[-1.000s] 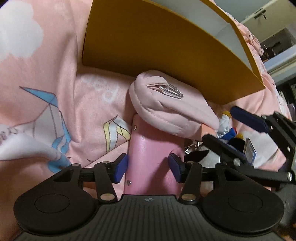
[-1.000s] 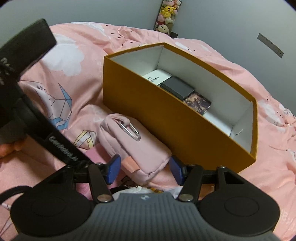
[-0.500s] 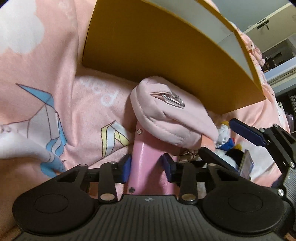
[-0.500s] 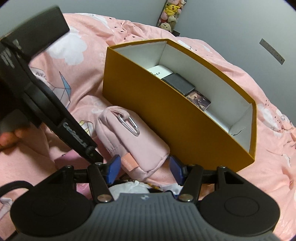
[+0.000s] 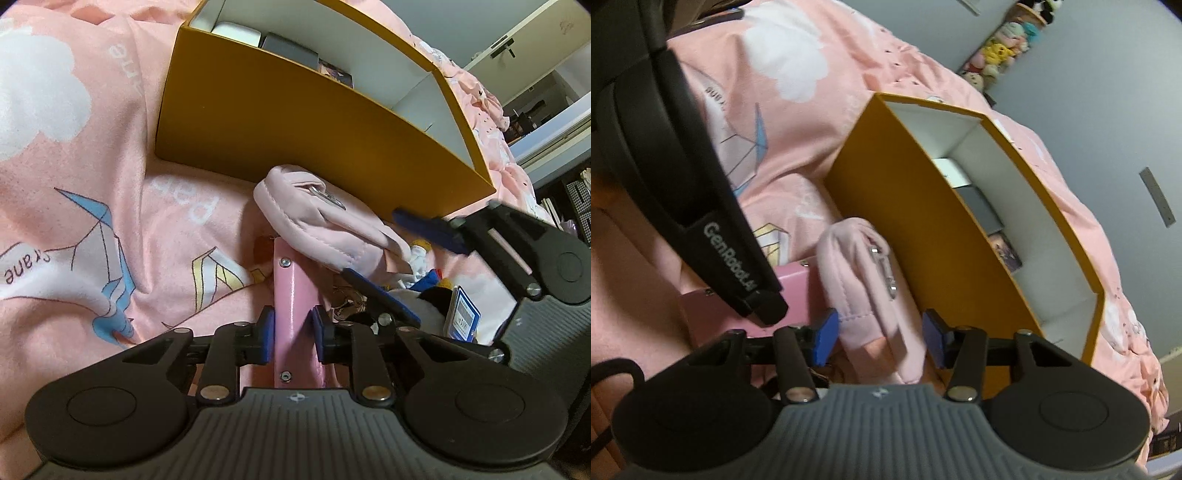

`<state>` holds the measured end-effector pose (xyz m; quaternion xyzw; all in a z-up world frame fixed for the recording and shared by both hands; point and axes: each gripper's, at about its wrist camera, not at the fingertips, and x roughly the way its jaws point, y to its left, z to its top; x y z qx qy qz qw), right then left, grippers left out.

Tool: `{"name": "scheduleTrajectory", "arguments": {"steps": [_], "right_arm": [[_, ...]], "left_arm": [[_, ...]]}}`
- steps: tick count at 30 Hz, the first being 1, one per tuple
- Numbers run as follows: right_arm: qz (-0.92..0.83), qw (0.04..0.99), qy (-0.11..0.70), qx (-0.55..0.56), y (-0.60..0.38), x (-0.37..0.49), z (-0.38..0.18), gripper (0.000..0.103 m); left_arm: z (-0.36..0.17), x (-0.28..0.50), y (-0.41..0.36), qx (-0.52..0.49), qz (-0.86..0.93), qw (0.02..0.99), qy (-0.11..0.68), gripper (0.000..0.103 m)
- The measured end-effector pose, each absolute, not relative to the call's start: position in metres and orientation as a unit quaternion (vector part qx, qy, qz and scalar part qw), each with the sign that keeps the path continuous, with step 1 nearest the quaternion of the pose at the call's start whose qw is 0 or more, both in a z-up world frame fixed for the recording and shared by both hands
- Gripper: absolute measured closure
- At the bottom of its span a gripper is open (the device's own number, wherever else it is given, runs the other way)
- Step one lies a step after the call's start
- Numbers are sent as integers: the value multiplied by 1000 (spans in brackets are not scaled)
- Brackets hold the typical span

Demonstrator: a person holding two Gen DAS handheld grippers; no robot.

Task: Organize objects
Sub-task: 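Grasp the pink pouch with the right gripper while the left grasps the pink wallet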

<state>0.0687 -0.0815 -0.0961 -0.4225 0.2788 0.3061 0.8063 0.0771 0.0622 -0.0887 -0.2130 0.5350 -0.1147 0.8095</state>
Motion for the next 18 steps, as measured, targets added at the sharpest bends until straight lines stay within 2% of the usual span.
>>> {"name": "scheduleTrajectory", "arguments": {"steps": [1,4,5,8,10,14,17,18], "right_arm": [[311,804,285,-419,-81,69,-97,67],[310,806,292,-411,-81,68,-98,72],[309,809,293,-405,-82,67,-97,85],[294,828,300,-372,-90,71,-86,98],[292,841,312,-332,-97,77,-75,103],[305,854,337,-252,-109,88,-57,103],[304,856,331,-254,-105,81,-54,103],[306,855,328,-261,-104,78,-54,99]], "left_arm": [[-89,77,62,-213,-114,810,534,80],[-90,76,60,-214,-112,812,531,80],[-91,75,60,-214,-109,813,530,80],[-85,69,64,-211,-108,818,524,82],[-80,64,66,-207,-105,824,516,83],[-72,55,74,-196,-86,840,499,84],[-67,52,81,-195,-60,849,487,84],[-66,59,75,-190,-50,853,484,84]]}}
